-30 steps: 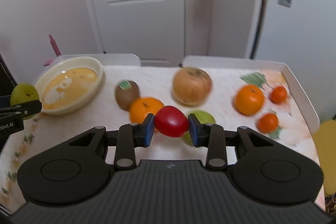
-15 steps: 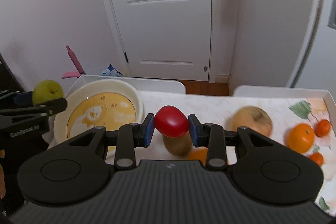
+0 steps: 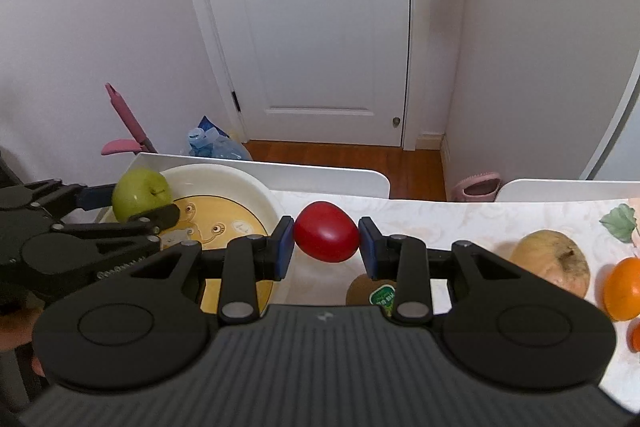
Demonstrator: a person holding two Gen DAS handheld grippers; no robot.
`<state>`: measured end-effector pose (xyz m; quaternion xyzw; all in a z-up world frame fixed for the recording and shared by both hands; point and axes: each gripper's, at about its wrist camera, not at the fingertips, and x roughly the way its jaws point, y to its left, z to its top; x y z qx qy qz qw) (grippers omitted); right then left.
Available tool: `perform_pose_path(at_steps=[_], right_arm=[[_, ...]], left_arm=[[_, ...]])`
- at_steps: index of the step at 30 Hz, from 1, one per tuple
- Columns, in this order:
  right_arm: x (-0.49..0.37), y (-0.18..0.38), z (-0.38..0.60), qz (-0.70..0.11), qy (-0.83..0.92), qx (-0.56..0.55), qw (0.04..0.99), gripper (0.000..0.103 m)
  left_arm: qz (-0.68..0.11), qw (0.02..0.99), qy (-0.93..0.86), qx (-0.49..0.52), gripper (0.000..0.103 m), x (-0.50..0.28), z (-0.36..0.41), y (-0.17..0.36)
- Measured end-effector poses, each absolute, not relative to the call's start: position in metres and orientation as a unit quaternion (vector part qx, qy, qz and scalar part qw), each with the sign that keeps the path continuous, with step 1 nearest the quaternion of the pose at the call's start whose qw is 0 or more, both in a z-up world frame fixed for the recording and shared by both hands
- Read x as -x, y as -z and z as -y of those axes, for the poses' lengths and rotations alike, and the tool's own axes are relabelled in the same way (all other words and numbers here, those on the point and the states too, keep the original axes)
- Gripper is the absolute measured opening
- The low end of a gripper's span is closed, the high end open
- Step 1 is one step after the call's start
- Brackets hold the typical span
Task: Organize fruits
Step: 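Carry the green apple into the duck bowl with the left tool and release, then lower the red tomato into the bowl and open the right tool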
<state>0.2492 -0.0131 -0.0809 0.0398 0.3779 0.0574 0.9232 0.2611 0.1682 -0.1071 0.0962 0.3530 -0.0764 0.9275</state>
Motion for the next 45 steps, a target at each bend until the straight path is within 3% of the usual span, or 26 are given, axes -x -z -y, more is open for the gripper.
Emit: perform_pose_path(at_steps=[11, 14, 15, 28, 42, 45], right_arm=[[-0.258, 0.083, 0.011, -0.384, -0.058, -0.036, 0.921, 0.050], [-0.259, 0.080, 0.012, -0.383, -0.066, -0.033, 0.921, 0.050], [-0.259, 0.079, 0.013, -0.383, -0.071, -0.032, 0.920, 0.050], [-0.274, 0.074, -0.002, -0.383, -0.165, 0.016, 0.909, 0.050], [-0.286, 0.108, -0.040, -0.393, -0.240, 0.078, 0.884, 0.050], [-0.285, 0.107, -0.042, -0.389, -0.245, 0.079, 0.884, 0.063]], left_arm=[[-0.367, 0.917, 0.097, -0.120, 0.065, -0.271, -0.162, 0.121], [-0.348, 0.923, 0.093, -0.133, 0.093, -0.264, -0.160, 0.115], [-0.344, 0.925, 0.091, -0.134, 0.099, -0.262, -0.160, 0.112], [-0.375, 0.921, 0.051, -0.096, 0.100, -0.227, -0.175, 0.101], [-0.403, 0.910, 0.045, -0.081, 0.100, -0.206, -0.189, 0.109], [-0.408, 0.908, 0.045, -0.084, 0.100, -0.203, -0.188, 0.110]])
